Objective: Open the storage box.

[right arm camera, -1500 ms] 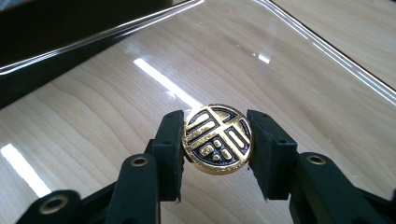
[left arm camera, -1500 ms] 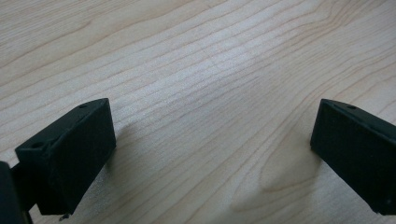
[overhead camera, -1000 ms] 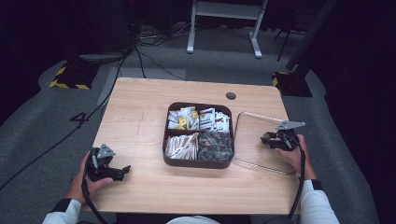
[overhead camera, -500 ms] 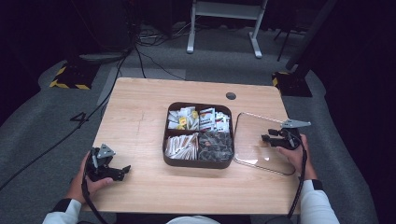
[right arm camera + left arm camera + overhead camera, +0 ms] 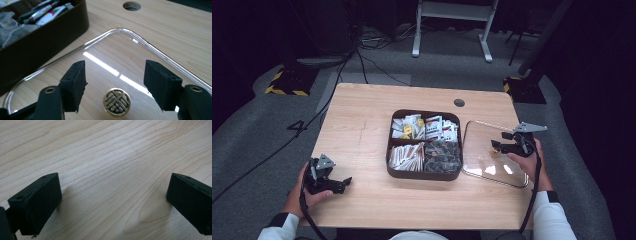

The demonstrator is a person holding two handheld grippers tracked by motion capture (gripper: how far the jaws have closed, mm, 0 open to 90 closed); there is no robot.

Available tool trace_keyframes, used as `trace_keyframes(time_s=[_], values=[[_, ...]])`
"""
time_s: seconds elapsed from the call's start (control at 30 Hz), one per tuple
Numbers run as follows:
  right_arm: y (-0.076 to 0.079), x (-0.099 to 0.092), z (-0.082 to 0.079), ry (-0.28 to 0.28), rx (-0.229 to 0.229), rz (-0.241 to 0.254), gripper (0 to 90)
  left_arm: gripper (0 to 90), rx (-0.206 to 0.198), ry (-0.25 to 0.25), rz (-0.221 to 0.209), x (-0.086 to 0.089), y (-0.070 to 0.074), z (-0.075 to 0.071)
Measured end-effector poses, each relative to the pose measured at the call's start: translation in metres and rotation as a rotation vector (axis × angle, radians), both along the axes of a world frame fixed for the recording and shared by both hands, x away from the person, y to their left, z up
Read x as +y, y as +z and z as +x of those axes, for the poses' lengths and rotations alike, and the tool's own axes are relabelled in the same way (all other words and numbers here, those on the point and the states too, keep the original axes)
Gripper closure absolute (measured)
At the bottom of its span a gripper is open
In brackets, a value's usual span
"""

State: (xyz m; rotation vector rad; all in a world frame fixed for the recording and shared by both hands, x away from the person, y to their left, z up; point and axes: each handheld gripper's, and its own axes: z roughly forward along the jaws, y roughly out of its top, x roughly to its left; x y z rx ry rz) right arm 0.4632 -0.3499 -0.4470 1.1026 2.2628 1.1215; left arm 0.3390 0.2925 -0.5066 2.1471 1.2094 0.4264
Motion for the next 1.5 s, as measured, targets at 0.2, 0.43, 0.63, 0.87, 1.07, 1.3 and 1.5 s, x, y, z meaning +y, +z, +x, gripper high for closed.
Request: trace_keyframes(time_s=[0.2,0.43,0.63,0.87,1.07,1.3,1.5], values=[[0.010,0.015,0.000,0.024,-0.020,-0.005,32.9,0.3,0.000,0.000,0.000,0.000,0.000,0.000],[0.020,0.035,0.003,0.064,-0.037,-0.009,32.8,0.2,0.000,0.000,0.000,0.000,0.000,0.000],[0.024,0.053,0.007,0.098,-0.040,-0.026,33.0,0.2,0.000,0.001,0.000,0.000,0.000,0.000],[0.026,0.065,0.010,0.118,-0.042,-0.029,33.6,0.2,0.000,0.001,0.000,0.000,0.000,0.000],[0.030,0.081,0.014,0.144,-0.045,-0.037,34.2,0.2,-0.001,0.001,0.001,0.000,0.000,0.000],[0.030,0.103,0.020,0.164,-0.046,-0.081,36.5,0.2,-0.001,0.001,0.001,0.000,0.000,0.000],[0.032,0.129,0.028,0.202,-0.034,-0.073,36.9,0.3,-0.001,0.001,0.001,0.000,0.000,0.000]])
